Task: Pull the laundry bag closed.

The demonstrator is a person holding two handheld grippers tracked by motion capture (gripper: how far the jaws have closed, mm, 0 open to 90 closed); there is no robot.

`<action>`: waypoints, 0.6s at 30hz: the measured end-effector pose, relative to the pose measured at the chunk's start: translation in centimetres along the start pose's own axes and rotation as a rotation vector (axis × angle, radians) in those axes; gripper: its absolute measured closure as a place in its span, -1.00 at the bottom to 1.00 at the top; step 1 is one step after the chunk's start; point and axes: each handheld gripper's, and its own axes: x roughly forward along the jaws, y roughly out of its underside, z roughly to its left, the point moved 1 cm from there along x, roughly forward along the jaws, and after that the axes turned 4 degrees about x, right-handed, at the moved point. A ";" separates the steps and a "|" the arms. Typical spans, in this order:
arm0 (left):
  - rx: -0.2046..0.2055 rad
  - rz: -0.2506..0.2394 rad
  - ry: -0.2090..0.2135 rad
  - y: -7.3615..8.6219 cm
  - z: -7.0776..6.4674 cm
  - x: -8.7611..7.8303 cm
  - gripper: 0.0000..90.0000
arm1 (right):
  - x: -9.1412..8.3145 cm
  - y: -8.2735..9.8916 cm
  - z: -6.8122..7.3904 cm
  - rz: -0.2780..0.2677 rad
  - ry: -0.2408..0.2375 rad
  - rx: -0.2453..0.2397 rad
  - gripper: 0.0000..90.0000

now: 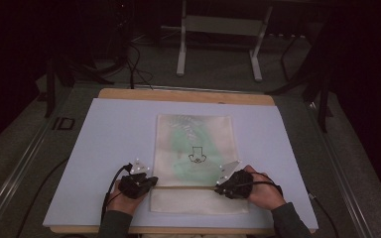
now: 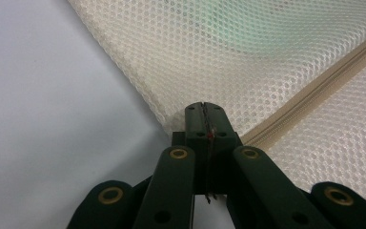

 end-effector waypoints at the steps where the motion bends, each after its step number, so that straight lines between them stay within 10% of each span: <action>1: 0.000 0.000 0.000 0.0 0.0 0.0 0.99 | 0.0 0.0 0.0 0.000 0.000 0.000 0.83; 18: 0.003 0.002 -0.004 0.0 0.0 0.0 0.99 | -0.9 1.4 -0.4 0.000 0.012 0.035 0.83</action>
